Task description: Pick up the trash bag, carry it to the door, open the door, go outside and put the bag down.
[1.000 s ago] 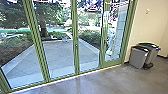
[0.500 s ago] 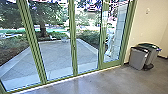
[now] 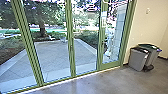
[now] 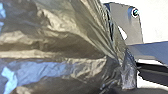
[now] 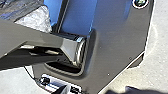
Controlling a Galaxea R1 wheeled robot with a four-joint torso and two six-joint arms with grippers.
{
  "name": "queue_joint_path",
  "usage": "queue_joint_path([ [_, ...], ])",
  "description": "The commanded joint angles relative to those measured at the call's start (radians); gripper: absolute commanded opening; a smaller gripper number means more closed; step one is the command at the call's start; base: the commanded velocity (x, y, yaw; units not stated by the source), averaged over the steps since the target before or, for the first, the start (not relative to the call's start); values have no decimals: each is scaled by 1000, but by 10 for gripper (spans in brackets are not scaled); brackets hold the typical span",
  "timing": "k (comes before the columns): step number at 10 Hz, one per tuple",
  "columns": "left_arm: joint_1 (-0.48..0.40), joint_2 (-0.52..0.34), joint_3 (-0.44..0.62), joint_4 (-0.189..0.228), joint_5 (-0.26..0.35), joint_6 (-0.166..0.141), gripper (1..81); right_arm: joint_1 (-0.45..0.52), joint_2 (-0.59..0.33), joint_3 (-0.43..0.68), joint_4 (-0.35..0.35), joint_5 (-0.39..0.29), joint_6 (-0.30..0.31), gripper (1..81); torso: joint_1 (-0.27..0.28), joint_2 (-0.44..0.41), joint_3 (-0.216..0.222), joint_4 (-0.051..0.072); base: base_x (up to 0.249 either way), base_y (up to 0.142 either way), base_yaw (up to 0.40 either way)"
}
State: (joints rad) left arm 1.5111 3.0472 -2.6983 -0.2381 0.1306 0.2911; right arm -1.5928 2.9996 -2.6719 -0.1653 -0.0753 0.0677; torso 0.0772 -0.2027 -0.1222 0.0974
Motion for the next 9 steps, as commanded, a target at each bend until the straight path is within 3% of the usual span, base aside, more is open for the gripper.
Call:
queue_joint_path([
  [1,-44,4,5,5,76,10,10,43,0,1,-6,-60,-2,811,0,0,0,0,138,-101,0],
  [9,-44,4,5,5,76,10,10,43,0,0,-6,-58,-2,811,0,0,0,0,149,-99,0],
])
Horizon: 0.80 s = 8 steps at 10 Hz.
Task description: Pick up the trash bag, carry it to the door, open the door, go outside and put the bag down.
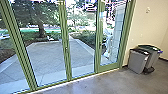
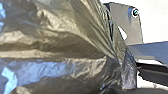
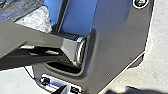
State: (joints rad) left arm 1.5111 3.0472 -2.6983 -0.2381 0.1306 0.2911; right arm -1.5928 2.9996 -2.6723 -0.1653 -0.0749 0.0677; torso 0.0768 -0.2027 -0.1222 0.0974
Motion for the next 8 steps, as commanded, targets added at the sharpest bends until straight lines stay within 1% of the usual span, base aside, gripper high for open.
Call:
queue_joint_path([
  [1,-44,4,5,5,76,10,10,43,0,-1,-6,-59,-2,811,0,0,0,0,152,-95,0],
  [8,-44,3,5,5,69,10,10,41,0,-1,-5,-59,0,811,0,0,0,0,152,-87,0],
])
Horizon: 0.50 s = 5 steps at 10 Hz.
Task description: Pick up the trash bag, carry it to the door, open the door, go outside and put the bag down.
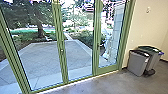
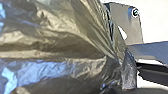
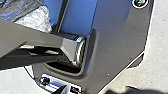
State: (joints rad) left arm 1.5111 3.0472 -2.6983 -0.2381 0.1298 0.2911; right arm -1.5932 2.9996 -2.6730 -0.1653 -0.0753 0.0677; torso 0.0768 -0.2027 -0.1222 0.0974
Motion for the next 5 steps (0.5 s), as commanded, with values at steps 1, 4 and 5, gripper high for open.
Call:
queue_joint_path([
  [1,-44,4,5,5,62,10,10,41,0,-1,-5,-60,0,811,0,0,0,0,152,-81,0],
  [4,-44,3,5,5,62,10,10,41,0,-1,-5,-58,0,811,0,0,0,0,144,-74,0],
  [5,-44,4,6,5,62,10,10,41,0,-1,-5,-58,0,811,0,0,0,0,137,-67,0],
])
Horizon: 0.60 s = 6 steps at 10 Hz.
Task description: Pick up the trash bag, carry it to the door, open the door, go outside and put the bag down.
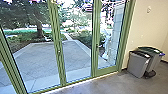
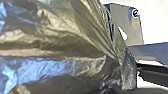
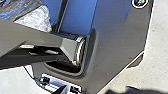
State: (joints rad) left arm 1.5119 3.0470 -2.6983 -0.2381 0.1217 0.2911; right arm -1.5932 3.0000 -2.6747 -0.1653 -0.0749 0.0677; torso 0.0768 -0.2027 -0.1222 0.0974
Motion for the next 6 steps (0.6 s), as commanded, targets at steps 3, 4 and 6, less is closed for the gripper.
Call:
queue_joint_path([
  [3,-45,3,5,6,70,10,10,41,1,1,-5,-59,0,811,0,0,0,0,137,-64,0],
  [4,-45,4,5,6,70,10,10,41,1,1,-5,-59,0,811,0,0,0,0,137,-64,0],
  [6,-45,4,5,8,70,10,10,41,1,1,-5,-59,0,811,0,0,0,0,137,-64,0],
])
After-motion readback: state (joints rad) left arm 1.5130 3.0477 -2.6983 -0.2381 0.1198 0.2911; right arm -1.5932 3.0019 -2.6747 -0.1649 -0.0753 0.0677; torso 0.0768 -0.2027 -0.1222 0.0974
